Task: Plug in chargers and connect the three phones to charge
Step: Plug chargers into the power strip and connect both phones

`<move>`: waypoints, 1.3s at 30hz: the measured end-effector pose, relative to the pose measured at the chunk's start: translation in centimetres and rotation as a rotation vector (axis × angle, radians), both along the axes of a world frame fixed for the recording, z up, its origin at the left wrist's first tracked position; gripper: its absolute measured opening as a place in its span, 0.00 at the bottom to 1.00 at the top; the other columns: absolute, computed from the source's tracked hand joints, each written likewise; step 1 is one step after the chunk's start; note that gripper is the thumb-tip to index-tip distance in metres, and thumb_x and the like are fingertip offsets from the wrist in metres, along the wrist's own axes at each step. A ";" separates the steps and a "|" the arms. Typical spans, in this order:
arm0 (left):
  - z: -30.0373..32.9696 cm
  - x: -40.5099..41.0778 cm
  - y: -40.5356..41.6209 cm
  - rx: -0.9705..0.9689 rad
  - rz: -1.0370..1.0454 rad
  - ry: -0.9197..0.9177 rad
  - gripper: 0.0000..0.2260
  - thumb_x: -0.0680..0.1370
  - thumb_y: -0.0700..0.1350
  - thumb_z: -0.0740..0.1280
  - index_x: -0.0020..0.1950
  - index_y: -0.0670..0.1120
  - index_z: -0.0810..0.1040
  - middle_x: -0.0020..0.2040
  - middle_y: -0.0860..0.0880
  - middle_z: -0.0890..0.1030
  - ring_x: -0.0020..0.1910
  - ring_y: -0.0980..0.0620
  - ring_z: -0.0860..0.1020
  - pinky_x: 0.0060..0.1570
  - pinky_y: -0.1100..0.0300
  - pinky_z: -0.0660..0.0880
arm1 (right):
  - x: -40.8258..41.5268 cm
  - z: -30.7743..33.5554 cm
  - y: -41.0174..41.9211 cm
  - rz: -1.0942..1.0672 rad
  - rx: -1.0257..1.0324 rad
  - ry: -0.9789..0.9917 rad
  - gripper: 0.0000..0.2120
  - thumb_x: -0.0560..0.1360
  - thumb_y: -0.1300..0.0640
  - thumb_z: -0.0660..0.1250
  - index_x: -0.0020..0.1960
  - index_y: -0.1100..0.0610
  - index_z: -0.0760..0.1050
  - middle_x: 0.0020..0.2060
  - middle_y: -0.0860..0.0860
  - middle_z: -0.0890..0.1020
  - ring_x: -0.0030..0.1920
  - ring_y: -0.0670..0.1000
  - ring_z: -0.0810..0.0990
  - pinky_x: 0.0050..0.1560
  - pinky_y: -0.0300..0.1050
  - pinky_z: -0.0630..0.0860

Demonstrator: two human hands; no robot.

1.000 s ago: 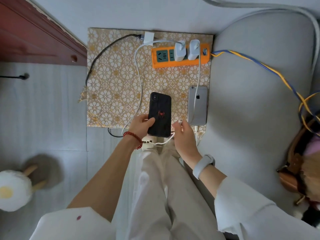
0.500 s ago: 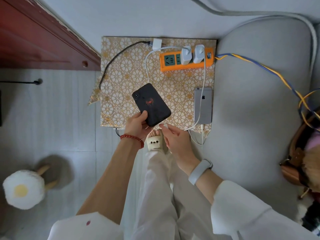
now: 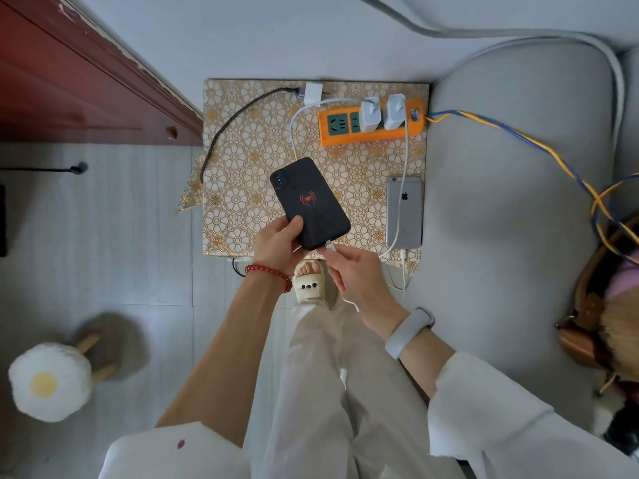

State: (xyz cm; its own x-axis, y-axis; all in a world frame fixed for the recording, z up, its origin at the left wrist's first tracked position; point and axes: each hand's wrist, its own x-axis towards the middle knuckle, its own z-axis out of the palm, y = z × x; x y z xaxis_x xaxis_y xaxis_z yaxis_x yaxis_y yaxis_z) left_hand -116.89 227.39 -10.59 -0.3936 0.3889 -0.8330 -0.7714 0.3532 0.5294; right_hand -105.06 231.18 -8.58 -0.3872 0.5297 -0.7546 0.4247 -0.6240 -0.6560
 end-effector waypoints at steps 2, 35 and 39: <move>0.1 0.1 0.1 0.011 0.000 -0.009 0.05 0.77 0.37 0.59 0.48 0.40 0.75 0.45 0.42 0.79 0.45 0.47 0.79 0.43 0.58 0.80 | 0.1 0.0 0.2 0.013 0.014 -0.001 0.18 0.74 0.57 0.64 0.29 0.63 0.65 0.19 0.47 0.63 0.21 0.44 0.60 0.25 0.35 0.60; -1.3 2.0 -0.6 -0.087 -0.304 0.018 0.06 0.77 0.37 0.61 0.51 0.42 0.75 0.43 0.46 0.81 0.41 0.51 0.81 0.37 0.62 0.81 | 2.4 -1.3 1.1 0.028 -0.315 -0.166 0.11 0.76 0.62 0.60 0.37 0.62 0.77 0.23 0.54 0.68 0.23 0.47 0.64 0.25 0.37 0.62; -2.2 2.7 -0.4 -0.090 -0.293 0.018 0.09 0.77 0.37 0.60 0.56 0.40 0.73 0.43 0.45 0.81 0.43 0.48 0.81 0.44 0.58 0.81 | 2.6 -1.7 1.2 0.057 -0.271 -0.205 0.09 0.74 0.62 0.62 0.39 0.65 0.77 0.24 0.53 0.72 0.23 0.47 0.69 0.23 0.35 0.66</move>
State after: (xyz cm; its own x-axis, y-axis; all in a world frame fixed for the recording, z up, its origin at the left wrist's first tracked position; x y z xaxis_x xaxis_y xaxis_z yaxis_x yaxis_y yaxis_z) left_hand -114.20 226.95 -12.74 -0.2908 0.4127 -0.8632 -0.6206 0.6053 0.4985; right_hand -102.48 232.37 -10.30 -0.2364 0.2813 -0.9301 0.5698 -0.7352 -0.3672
